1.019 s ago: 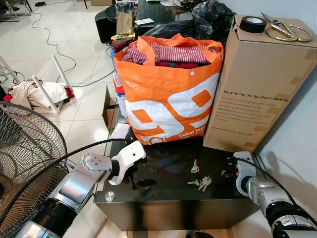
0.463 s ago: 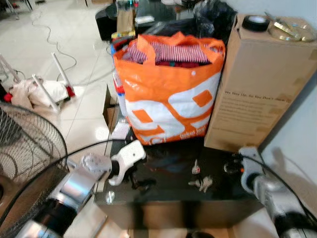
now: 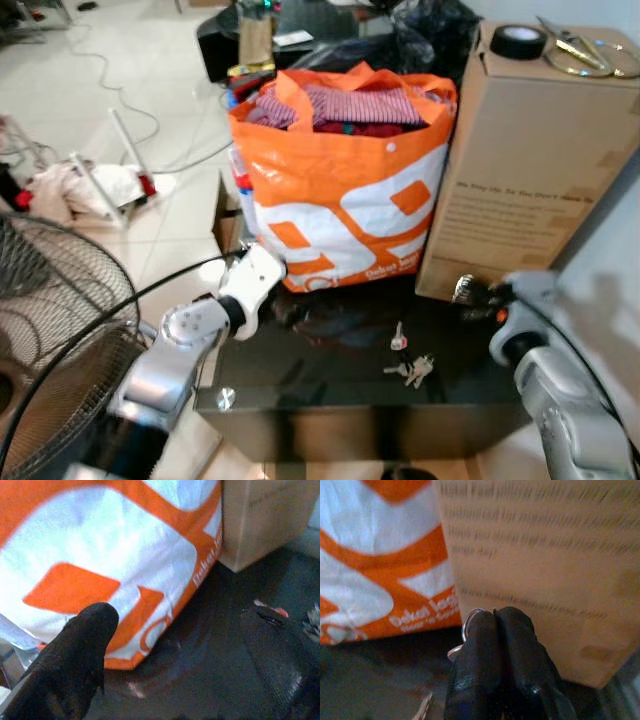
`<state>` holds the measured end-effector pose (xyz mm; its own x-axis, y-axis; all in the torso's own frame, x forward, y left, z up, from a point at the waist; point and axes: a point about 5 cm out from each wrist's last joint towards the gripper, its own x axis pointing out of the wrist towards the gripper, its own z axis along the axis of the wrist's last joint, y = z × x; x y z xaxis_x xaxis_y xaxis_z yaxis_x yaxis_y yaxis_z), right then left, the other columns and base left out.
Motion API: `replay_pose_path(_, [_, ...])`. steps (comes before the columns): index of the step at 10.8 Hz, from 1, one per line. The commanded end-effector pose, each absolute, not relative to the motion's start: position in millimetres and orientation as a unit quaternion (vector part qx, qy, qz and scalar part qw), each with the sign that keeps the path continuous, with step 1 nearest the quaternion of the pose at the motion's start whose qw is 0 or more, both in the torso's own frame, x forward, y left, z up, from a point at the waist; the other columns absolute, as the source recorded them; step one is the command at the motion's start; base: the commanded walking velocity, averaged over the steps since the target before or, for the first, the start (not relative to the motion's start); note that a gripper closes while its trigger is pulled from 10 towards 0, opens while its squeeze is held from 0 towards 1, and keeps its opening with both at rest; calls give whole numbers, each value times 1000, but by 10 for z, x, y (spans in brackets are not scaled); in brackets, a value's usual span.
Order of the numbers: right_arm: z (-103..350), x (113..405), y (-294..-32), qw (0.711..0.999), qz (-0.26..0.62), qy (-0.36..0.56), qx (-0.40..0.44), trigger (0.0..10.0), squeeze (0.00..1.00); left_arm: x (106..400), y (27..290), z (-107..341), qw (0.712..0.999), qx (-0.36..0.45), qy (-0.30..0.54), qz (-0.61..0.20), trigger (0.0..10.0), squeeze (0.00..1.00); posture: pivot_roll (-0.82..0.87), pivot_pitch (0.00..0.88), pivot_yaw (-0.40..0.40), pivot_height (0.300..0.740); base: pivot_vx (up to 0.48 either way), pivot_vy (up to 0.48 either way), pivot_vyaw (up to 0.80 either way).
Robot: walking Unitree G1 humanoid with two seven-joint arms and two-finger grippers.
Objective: Hang keys on a hook
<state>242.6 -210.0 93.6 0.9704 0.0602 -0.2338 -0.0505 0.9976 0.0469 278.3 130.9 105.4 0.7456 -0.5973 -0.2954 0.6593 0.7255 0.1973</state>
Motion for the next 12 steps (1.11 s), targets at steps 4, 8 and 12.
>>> replay_pose_path(4, [1238,2348,-1988,998,-12,60,9,3294,0,2659,1334,1127,969,109,70,-212,10000,0,-144,0,31,740,0,0,0])
replay_pose_path(8, [1243,2397,-1860,998,-10,68,8,10000,0,2576,1513,1136,981,104,78,-144,10000,0,-92,0,-3,740,0,0,0])
replay_pose_path(12, [1211,2418,-1820,996,-5,80,25,10000,0,2595,1621,1262,984,107,74,-119,10000,0,-47,0,9,740,0,0,0])
